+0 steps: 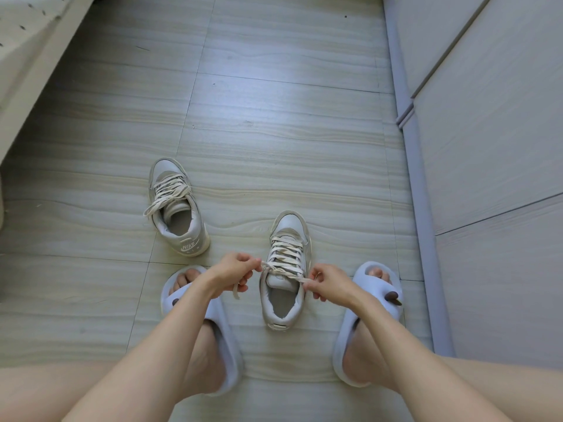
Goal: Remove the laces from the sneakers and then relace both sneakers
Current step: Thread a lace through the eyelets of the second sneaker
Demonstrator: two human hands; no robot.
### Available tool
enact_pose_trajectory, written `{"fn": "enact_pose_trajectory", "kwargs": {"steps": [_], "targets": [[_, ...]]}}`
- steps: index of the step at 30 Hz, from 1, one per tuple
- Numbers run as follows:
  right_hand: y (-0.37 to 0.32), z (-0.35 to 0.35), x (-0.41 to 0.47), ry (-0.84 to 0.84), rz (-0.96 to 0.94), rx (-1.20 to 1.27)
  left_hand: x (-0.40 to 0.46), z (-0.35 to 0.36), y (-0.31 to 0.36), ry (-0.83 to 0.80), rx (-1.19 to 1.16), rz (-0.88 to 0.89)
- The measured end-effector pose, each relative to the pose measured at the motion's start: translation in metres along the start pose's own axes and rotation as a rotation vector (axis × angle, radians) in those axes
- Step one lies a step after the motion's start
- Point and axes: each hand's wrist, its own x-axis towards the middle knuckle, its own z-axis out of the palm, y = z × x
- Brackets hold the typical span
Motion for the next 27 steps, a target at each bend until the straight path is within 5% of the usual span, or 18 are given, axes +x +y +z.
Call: {"fn": "enact_pose_trajectory", "kwargs": {"steps": [5,10,13,17,20,27], "targets": [[-0.003,-0.025,-0.002,0.120,0.001,0.383,-0.002,-0.002,-0.006,0.112,0.068,-0.009],[0.000,-0.034,-0.007,-0.221,0.079,0.557,-0.002,-0.008,-0.007,0.094,0.106,-0.112],[-0.004,-0.043,-0.004,-0.301,0.146,0.327,-0.003,-0.018,-0.002,-0.063,0.116,-0.212],[-0.012,-0.026,0.008,0.044,0.108,-0.201,-0.005,-0.022,0.003,-0.323,0.139,-0.164],[-0.018,0.005,0.010,0.353,0.009,-0.340,-0.003,-0.002,-0.004,-0.224,-0.055,0.018],[-0.022,0.025,0.015,0.535,-0.046,0.128,0.013,0.031,-0.012,0.171,0.053,0.359]]}}
